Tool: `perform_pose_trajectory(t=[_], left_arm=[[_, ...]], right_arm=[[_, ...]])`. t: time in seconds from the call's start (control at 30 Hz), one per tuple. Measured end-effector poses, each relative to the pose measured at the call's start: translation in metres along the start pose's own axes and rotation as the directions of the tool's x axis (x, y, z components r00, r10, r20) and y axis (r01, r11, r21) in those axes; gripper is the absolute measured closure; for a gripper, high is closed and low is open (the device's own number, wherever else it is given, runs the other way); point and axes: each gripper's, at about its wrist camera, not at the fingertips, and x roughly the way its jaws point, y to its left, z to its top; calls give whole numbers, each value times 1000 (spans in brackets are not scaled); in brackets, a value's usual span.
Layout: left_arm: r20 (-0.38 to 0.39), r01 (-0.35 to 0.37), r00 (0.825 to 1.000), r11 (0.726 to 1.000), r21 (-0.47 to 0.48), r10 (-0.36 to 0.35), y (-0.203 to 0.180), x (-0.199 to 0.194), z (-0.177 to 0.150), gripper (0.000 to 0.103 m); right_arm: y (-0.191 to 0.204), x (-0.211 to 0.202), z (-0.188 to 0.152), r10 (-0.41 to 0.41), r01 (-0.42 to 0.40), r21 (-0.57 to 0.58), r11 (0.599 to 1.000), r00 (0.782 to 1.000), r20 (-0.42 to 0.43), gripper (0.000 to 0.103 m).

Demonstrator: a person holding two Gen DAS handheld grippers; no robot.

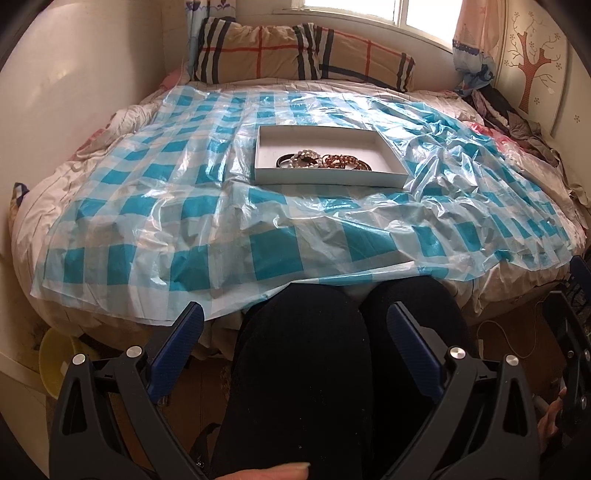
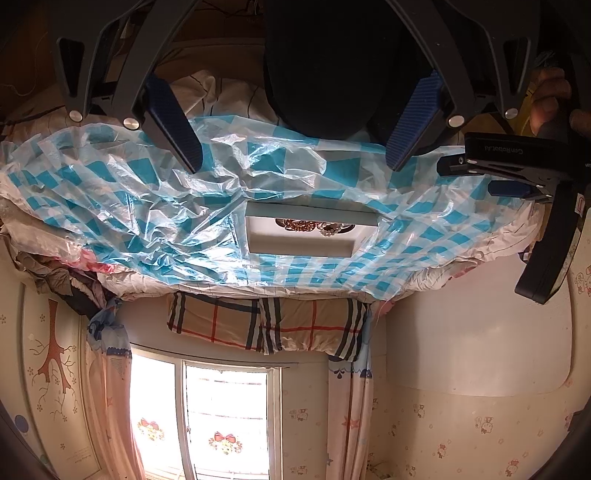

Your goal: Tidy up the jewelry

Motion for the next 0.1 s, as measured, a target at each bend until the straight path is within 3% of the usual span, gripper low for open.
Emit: perform_pose_trajectory(t=[0.1], left_arm=[[16,-22,1000,1000,0,22,1,-1,-2,8]], right_arm=[[1,0,0,0,0,-3,1000,1000,-1,8]])
